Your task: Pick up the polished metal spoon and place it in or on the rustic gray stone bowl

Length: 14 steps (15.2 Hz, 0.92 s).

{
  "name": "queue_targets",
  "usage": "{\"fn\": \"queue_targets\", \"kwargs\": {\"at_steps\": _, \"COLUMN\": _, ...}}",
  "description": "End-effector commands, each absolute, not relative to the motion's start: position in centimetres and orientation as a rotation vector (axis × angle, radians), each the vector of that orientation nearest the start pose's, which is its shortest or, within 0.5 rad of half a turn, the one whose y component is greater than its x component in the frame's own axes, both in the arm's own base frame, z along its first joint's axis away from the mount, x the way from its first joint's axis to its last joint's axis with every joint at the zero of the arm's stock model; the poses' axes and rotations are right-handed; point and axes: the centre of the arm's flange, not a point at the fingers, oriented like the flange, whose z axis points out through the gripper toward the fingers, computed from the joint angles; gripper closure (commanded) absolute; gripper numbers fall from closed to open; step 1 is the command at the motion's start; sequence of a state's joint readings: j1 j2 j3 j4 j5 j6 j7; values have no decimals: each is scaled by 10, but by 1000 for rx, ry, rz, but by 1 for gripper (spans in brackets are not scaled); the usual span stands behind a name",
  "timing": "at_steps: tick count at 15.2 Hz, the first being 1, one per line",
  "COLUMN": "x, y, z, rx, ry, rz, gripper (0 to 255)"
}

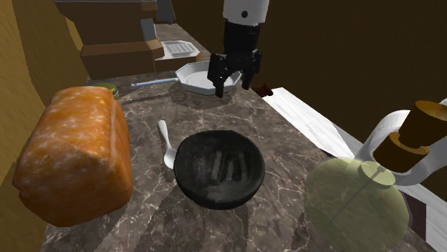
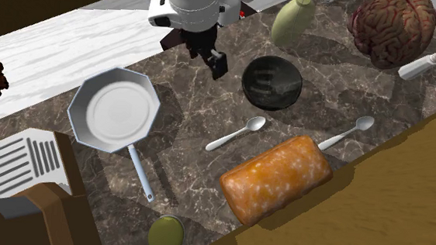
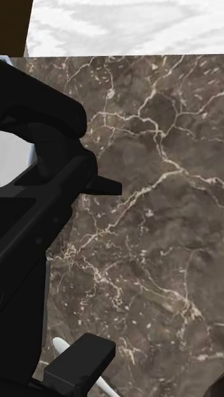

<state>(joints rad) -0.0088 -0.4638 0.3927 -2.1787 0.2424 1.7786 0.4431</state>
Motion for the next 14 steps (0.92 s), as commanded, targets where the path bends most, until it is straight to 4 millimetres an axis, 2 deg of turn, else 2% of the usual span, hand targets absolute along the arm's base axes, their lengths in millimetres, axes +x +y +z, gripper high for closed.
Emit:
{"fn": "queue_targets", "kwargs": {"at_steps": 1, "x": 390, "y": 223, "z": 552, "rx": -3040, "ry": 268, "rz": 13, "gripper": 0}}
{"fn": "queue_targets", "kwargs": {"at_steps": 12, "x": 464, "y": 332, "z": 505, "rx": -2925, "ry": 529, "rz": 148, "gripper": 0}}
{"fn": "queue_targets", "kwargs": {"at_steps": 14, "x": 476, "y": 346, "z": 499, "rx": -2907, "ry": 563, "rz": 166, "gripper": 0}}
